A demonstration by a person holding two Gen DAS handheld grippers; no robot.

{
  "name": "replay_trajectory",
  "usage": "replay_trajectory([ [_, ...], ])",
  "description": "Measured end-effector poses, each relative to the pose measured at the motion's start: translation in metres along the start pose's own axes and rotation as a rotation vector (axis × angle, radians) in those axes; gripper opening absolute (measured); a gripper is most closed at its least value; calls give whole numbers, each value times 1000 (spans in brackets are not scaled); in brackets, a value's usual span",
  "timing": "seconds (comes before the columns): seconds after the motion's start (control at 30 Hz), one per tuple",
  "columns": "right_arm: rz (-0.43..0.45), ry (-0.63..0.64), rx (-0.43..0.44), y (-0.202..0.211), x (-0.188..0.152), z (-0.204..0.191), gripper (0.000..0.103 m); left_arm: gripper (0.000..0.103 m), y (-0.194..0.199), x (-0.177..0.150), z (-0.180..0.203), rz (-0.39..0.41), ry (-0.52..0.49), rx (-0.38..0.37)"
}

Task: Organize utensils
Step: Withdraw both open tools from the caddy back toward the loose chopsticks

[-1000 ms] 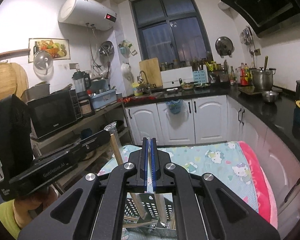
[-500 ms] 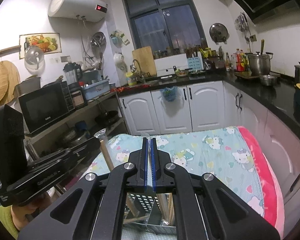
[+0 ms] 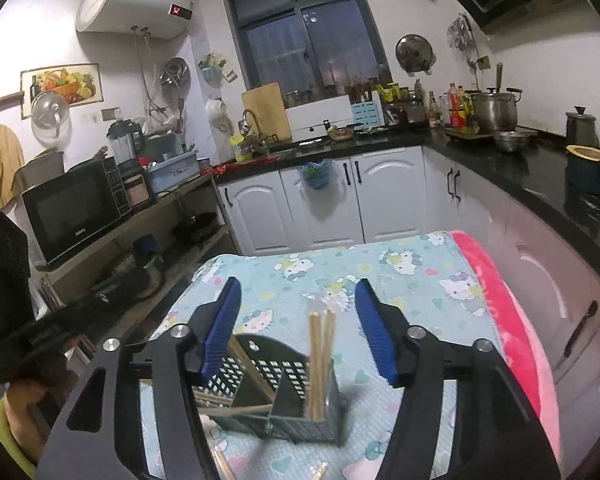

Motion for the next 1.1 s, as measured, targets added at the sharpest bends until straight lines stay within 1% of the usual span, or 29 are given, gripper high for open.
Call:
replay_trajectory([
  [0.07,10,0,-1,12,-2,2,63,84,14,3,0,19,21,-4],
  [0.1,13,1,-1,16,-2,2,66,87,18,3,0,25,23,-5],
  [0.13,20,3,-1,22,-4,3,69,93,24,3,1,32,24,-9],
  [0.2,27,4,-3,32,-6,4,71,93,34,2,3,33,19,-12],
  [0.27,27,5,1,41,-10,5,72,92,42,-3,5,5,19,-24],
  [0.43,23,10,22,61,-21,0,76,93,57,-19,5,-17,33,-17],
  [0.57,22,27,37,77,-28,-9,78,92,71,-32,2,-18,56,-17],
  [0.77,3,51,55,88,-39,-24,81,92,84,-47,-5,-44,78,-1],
  [0.83,-4,47,63,90,-43,-28,82,92,88,-50,-6,-49,86,-6],
  [1.03,-19,75,72,95,-51,-42,83,93,101,-58,-6,-48,81,7],
  [1.1,-22,80,75,97,-53,-45,83,93,107,-58,-5,-35,86,3],
])
Point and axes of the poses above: each gripper's, at about its wrist camera, not at the fingertips, and y roughly against the way its jaws point, z to its right, x to its top, the point moved 3 cm from there along -y, roughly the way its jaws point, and after that the axes turned 9 degrees about z, right-handed, at the moved point
